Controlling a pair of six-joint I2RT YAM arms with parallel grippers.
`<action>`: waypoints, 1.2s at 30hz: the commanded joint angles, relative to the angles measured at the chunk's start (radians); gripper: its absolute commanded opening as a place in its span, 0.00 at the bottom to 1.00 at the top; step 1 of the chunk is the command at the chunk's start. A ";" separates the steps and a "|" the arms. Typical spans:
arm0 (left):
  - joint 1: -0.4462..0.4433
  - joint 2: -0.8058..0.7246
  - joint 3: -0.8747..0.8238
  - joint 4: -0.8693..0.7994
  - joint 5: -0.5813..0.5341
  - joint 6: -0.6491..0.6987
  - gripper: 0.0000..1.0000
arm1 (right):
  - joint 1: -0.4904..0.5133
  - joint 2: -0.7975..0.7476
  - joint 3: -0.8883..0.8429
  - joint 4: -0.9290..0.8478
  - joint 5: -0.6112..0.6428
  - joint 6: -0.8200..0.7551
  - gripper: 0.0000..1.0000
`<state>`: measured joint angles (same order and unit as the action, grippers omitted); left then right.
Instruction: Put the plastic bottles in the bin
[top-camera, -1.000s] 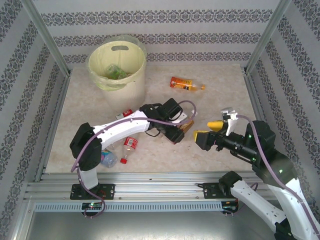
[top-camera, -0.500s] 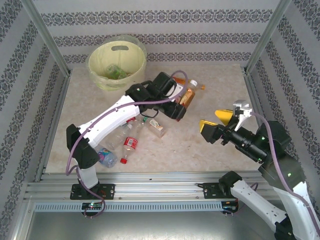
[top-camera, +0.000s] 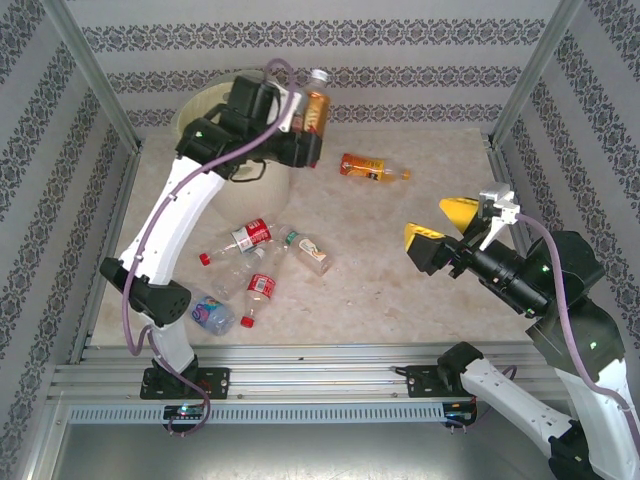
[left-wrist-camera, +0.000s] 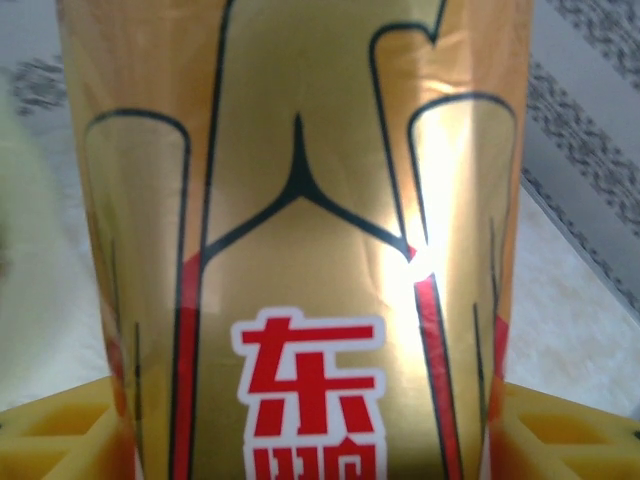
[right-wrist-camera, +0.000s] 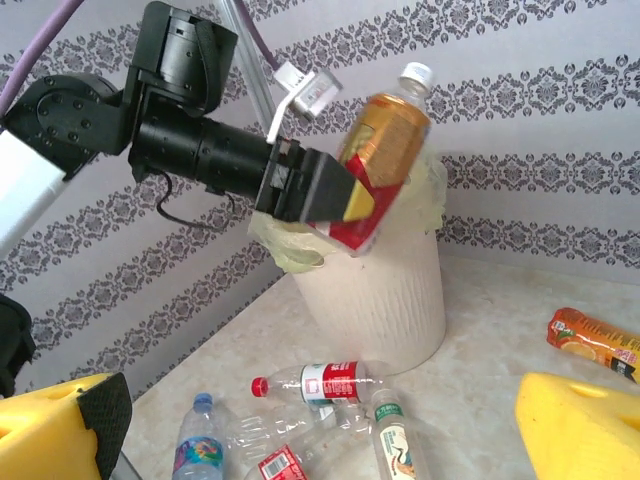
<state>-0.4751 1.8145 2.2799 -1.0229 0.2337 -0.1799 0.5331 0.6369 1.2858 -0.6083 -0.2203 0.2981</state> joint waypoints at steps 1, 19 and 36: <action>0.073 -0.013 0.060 -0.059 -0.036 0.008 0.66 | 0.008 0.003 0.030 0.021 0.026 -0.028 0.98; 0.341 0.131 0.146 -0.115 -0.016 -0.046 0.66 | 0.008 -0.022 0.031 -0.011 0.057 -0.045 0.98; 0.357 0.270 0.176 -0.195 0.016 -0.063 0.71 | 0.008 -0.032 0.023 -0.028 0.075 -0.048 0.98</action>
<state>-0.1287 2.0705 2.4207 -1.1706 0.2279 -0.2195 0.5331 0.6132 1.2942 -0.6315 -0.1677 0.2619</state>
